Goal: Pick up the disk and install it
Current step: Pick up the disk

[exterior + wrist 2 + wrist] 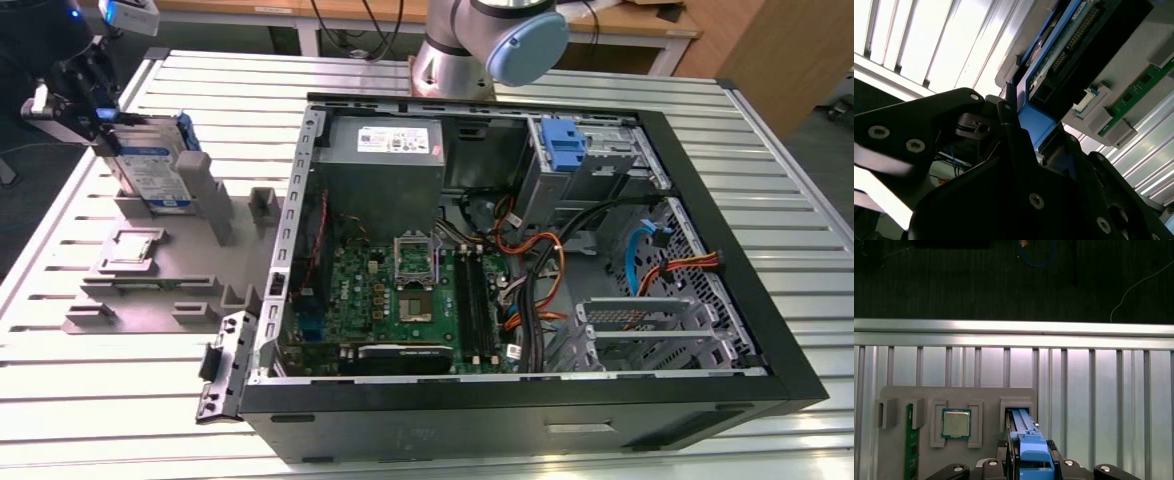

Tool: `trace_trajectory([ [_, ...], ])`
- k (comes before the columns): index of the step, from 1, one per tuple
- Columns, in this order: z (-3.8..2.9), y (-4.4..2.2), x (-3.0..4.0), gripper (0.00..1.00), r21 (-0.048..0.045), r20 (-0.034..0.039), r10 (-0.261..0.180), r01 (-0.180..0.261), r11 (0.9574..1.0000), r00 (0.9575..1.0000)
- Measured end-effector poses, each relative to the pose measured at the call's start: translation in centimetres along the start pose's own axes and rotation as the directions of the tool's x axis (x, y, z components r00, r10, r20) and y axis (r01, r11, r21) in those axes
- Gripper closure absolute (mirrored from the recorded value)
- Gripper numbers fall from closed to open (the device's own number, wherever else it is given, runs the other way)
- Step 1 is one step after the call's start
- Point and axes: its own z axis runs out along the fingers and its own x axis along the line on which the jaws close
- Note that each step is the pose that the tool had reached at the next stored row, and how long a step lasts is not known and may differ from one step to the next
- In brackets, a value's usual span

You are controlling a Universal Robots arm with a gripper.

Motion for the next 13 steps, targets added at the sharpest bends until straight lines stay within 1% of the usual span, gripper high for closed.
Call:
trace_trajectory([
  [1,0.01,0.00,0.00,0.60,0.0001,0.0001,0.000,0.000,1.0000,1.0000],
  [4,0.00,0.00,0.00,0.60,-0.0001,0.0000,0.000,0.000,1.0000,1.0000],
  [7,0.02,0.00,0.00,0.63,0.0000,0.0001,0.000,0.000,1.0000,1.0000],
  [13,0.05,0.00,0.07,0.63,0.0002,0.0001,0.000,0.000,1.0000,1.0000],
])
